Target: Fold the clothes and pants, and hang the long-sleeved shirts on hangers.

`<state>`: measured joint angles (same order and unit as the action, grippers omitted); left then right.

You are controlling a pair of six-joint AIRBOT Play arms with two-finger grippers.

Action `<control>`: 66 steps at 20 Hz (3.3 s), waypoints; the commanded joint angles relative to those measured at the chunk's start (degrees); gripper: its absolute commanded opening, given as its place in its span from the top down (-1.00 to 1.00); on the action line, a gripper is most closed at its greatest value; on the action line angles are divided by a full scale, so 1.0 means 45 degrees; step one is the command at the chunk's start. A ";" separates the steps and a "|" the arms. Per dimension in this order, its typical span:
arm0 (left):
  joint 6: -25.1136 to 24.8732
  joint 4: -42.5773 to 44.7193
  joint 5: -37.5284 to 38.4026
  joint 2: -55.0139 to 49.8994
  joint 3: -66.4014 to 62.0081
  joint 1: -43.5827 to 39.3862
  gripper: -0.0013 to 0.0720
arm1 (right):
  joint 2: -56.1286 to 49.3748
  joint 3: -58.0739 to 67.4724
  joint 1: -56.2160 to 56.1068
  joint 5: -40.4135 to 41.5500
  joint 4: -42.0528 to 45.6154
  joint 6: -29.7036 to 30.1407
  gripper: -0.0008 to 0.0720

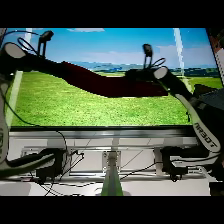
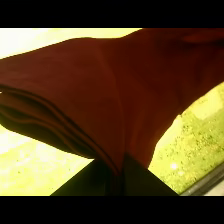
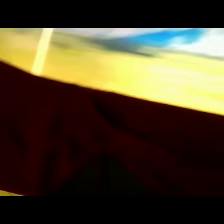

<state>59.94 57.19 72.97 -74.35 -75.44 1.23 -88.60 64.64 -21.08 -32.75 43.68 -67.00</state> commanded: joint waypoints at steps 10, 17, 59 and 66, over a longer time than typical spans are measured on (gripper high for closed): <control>0.0160 -0.0019 0.0942 0.2667 -0.0092 -0.0015 0.89 | -0.3065 0.4711 -0.6382 -0.0845 0.1409 -0.3623 0.93; 0.0379 -0.0534 0.0933 0.1399 -0.0092 -0.1792 0.89 | -0.1059 0.4707 -0.1681 -0.6552 0.5532 -0.3667 0.93; 0.3827 0.5814 -0.1919 0.2467 -0.0092 -0.1535 -0.94 | -0.0287 0.4206 0.3818 -0.8145 0.4459 -0.3871 0.93; 0.3827 0.5814 -0.1914 0.2467 -0.0092 -0.1535 -0.94 | 0.6547 0.4206 0.8106 -0.9928 1.1370 -0.8733 0.93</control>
<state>77.14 83.05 64.20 -63.33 -75.83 -5.78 -70.43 83.50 7.60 -72.69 79.83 -97.65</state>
